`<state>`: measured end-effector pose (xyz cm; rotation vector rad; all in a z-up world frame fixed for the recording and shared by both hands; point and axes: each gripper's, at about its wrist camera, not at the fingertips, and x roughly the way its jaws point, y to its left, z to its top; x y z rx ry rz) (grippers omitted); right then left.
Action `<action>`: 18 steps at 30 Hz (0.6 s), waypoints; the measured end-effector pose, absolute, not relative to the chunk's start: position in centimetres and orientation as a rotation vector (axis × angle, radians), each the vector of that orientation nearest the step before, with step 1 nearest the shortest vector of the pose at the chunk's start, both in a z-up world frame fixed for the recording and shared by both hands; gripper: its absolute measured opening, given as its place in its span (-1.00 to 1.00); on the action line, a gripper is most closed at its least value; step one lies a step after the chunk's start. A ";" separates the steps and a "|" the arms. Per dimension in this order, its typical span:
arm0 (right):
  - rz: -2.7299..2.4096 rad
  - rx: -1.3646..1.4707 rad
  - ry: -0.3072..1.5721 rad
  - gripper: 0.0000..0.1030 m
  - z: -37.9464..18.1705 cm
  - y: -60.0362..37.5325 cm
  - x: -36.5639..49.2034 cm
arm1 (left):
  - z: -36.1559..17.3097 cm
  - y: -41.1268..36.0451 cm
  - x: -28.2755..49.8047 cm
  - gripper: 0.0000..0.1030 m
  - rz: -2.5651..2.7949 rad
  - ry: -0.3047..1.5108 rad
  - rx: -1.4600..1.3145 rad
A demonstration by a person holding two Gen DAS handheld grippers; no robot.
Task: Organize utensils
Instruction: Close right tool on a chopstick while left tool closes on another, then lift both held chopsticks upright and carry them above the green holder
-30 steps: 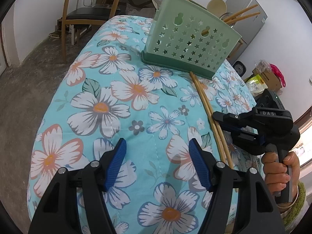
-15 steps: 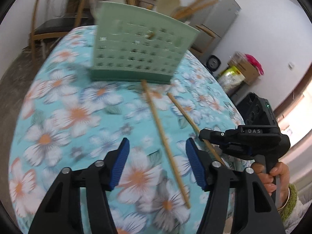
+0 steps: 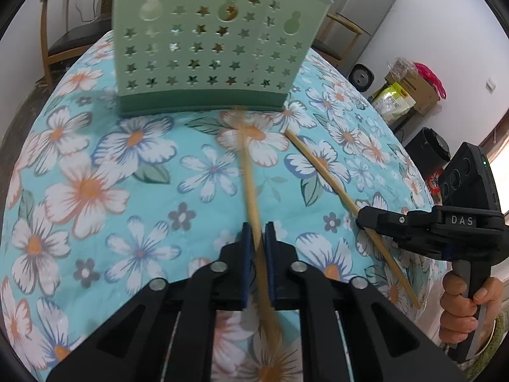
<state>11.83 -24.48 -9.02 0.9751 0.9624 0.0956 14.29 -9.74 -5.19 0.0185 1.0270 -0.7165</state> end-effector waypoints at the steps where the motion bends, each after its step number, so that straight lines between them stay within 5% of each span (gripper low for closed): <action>1: 0.095 0.963 0.965 -0.86 -9.0 -24.2 11.9 | -5.2 -9.3 14.2 -0.89 -0.716 1.036 0.001; 10: 0.078 0.768 1.030 -0.87 -7.1 -23.0 10.8 | -4.6 -4.4 12.1 -0.89 -0.671 1.093 -0.059; 14: 0.078 0.665 1.067 -0.61 -6.4 -22.4 11.0 | -4.3 -4.0 11.4 -0.87 -0.686 1.099 0.000; 18: 0.066 0.569 1.065 -0.40 -5.5 -21.9 12.2 | -4.1 -4.7 11.9 -0.59 -0.700 1.083 0.036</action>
